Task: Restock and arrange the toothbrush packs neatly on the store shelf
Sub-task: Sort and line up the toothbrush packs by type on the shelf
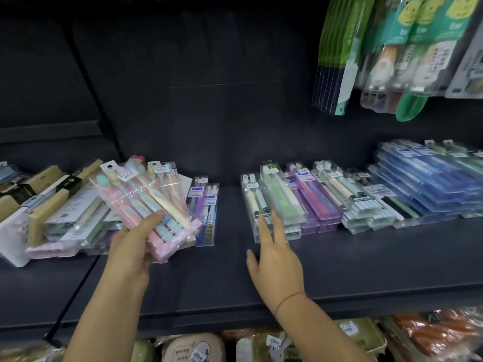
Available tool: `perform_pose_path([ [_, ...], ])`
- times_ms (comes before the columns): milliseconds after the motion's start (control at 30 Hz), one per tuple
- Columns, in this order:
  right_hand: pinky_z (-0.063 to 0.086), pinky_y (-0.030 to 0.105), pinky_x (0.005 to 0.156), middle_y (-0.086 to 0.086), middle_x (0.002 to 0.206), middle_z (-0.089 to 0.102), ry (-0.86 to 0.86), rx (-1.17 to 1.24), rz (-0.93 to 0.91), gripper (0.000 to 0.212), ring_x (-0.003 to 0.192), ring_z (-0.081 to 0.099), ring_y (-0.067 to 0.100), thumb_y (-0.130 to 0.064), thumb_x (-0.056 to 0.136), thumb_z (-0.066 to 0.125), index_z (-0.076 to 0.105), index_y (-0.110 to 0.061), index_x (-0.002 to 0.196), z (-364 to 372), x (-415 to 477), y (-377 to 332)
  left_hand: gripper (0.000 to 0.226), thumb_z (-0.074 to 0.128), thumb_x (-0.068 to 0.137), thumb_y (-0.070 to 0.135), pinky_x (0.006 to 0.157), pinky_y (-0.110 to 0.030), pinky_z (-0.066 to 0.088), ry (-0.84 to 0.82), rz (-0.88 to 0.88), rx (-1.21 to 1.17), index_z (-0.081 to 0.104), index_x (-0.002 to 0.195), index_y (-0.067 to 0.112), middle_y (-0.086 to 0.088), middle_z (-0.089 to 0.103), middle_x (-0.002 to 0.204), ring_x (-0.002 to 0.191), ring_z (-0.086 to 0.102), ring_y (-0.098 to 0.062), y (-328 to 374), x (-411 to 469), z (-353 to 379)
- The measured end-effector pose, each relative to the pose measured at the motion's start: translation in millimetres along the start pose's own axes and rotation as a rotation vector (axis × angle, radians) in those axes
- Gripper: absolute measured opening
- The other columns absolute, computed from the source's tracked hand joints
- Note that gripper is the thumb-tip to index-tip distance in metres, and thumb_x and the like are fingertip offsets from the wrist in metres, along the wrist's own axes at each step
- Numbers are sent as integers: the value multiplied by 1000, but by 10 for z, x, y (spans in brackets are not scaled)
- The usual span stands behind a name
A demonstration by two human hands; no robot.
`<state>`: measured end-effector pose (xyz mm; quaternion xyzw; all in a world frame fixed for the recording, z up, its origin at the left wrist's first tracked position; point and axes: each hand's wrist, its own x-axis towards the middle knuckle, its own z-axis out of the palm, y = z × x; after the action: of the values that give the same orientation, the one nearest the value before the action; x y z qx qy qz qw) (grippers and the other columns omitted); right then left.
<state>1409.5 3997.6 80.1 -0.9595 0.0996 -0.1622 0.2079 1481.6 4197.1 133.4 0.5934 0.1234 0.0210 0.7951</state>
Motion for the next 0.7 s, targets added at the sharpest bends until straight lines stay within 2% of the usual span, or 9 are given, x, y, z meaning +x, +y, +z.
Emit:
perform_pose_path([
  [33, 48, 23, 79, 2, 163, -13, -20, -37, 20, 68, 99, 58, 15, -36, 100, 45, 7, -24, 156, 40, 3, -27, 28, 70, 86, 15, 70, -33, 52, 1, -1, -3, 65, 113, 15, -1, 73, 95, 80, 68, -15, 2, -6, 2],
  [67, 49, 24, 78, 6, 164, -8, 13, -56, 12, 70, 96, 59, 17, -37, 99, 49, 10, -22, 156, 95, 4, -50, 30, 70, 86, 14, 70, -33, 52, 1, -2, -5, 65, 115, 14, -2, 73, 95, 80, 68, -15, 3, -11, 2],
  [167, 53, 27, 64, 15, 155, 33, 98, -61, -26, 74, 75, 65, 18, -35, 80, 75, 44, -15, 144, 186, 21, -157, 32, 70, 86, 14, 68, -33, 51, 8, -4, -16, 64, 117, 13, -1, 73, 95, 80, 68, -14, 6, -13, 0],
  [267, 54, 33, 83, 9, 160, 24, 3, -69, -87, 72, 98, 66, 23, -32, 87, 67, 36, -12, 149, 240, 29, -196, 28, 70, 85, 13, 66, -31, 50, 13, -3, -27, 65, 113, 16, 2, 73, 93, 80, 69, -12, 16, -8, -6],
  [333, 57, 30, 67, 9, 144, 51, 23, -56, -96, 73, 79, 69, 20, -34, 67, 84, 59, -9, 131, 258, 48, -220, 25, 70, 85, 13, 66, -32, 49, 11, -3, -23, 65, 110, 17, 2, 74, 91, 79, 69, -11, 14, -10, -8],
  [400, 57, 28, 56, 6, 125, 66, 12, -35, -61, 74, 69, 69, 17, -36, 47, 93, 71, -10, 113, 306, 54, -207, 25, 70, 85, 13, 67, -32, 50, 9, -5, -21, 66, 109, 17, 2, 74, 92, 79, 69, -12, 13, -15, -7],
  [467, 58, 29, 60, 7, 125, 67, 30, -40, -74, 75, 75, 71, 18, -35, 48, 93, 70, -9, 115, 334, 34, -202, 27, 70, 85, 12, 67, -32, 50, 8, -6, -23, 65, 111, 16, 1, 74, 92, 80, 69, -12, 21, -15, -10],
  [567, 57, 33, 79, 8, 144, 51, 6, 46, -98, 70, 99, 68, 23, -28, 72, 82, 56, -8, 134, 262, 27, -224, 23, 70, 85, 13, 66, -31, 50, 14, -5, -26, 66, 108, 17, 3, 74, 88, 79, 69, -12, 25, -7, -25],
  [700, 56, 30, 58, 11, 130, 56, 105, 69, -2, 64, 73, 67, 20, -25, 61, 90, 65, -16, 118, 168, 120, -173, 22, 70, 85, 13, 65, -31, 49, 6, -3, -27, 66, 106, 18, 3, 74, 88, 77, 69, -11, 28, -7, -30],
])
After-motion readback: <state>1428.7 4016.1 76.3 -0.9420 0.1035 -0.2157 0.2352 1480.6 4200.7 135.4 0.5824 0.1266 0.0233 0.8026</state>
